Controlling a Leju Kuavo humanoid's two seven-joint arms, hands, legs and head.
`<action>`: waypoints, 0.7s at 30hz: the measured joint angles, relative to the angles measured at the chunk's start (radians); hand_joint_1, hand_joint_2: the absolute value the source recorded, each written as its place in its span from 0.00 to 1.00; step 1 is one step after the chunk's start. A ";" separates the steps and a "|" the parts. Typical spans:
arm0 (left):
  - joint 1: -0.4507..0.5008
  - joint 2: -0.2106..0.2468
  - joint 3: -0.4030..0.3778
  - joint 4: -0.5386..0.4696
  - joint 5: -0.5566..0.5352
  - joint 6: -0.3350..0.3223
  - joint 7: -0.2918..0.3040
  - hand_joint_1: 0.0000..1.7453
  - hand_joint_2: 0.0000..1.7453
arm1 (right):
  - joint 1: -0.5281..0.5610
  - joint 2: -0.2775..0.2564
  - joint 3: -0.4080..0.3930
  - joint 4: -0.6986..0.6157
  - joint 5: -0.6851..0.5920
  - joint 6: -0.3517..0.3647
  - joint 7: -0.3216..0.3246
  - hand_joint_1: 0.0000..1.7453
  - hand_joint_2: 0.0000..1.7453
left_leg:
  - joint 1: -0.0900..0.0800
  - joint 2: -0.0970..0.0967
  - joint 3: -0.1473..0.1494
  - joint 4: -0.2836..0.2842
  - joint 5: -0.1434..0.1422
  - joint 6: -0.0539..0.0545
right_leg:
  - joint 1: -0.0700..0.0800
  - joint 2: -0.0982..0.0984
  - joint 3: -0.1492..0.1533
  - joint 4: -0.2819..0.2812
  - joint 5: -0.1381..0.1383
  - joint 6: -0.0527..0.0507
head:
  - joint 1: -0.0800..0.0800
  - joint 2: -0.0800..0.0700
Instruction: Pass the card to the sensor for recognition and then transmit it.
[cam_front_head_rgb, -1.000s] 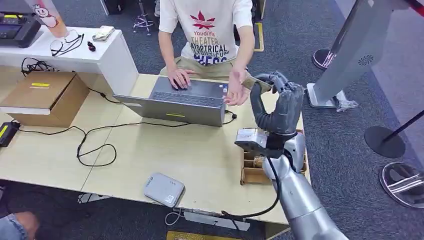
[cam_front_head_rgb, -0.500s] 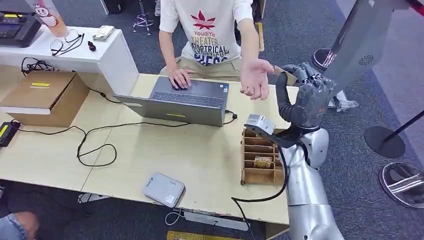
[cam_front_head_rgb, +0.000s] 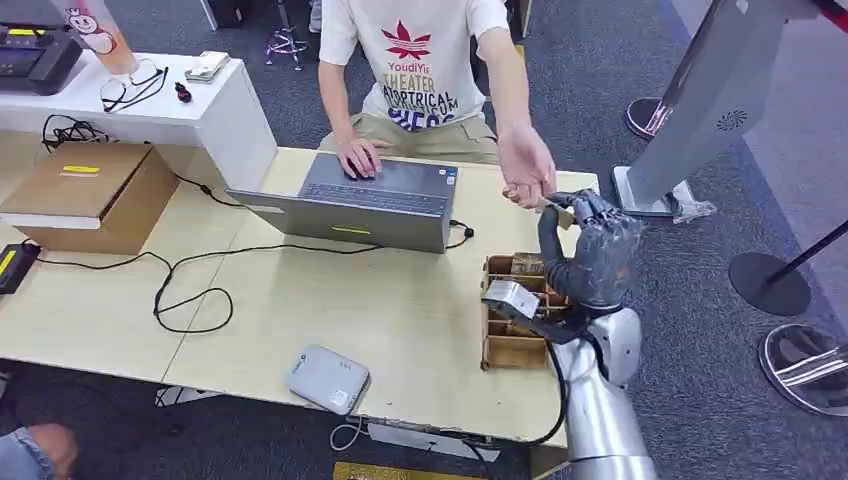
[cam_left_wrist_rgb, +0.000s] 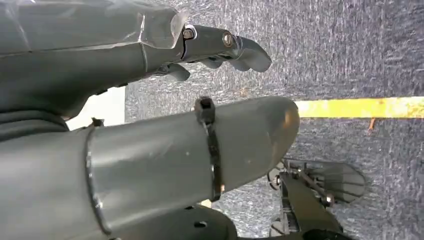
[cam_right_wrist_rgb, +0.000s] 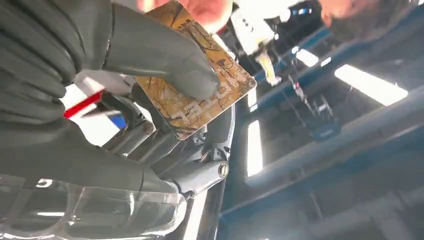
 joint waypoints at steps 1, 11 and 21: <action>0.000 0.000 0.000 0.000 -0.002 0.000 0.000 0.00 0.00 | 0.009 0.000 0.006 0.004 0.001 0.000 0.000 1.00 1.00 | 0.000 0.000 0.000 0.000 0.000 0.000 | 0.000 0.000 0.000 0.000 0.000 0.000 | 0.000 0.000; 0.004 0.001 0.001 0.000 -0.003 0.008 0.000 0.00 0.00 | 0.055 0.000 0.087 0.050 -0.023 0.000 0.000 1.00 1.00 | 0.000 0.000 0.000 0.000 0.000 0.000 | 0.000 0.000 0.000 0.000 0.000 0.000 | 0.000 0.000; 0.004 0.001 0.002 0.000 -0.002 0.011 0.000 0.00 0.00 | 0.061 0.008 0.133 0.069 -0.059 0.000 0.000 1.00 1.00 | 0.000 0.000 0.000 0.000 0.000 0.000 | 0.000 0.000 0.000 0.000 0.000 0.000 | 0.000 0.000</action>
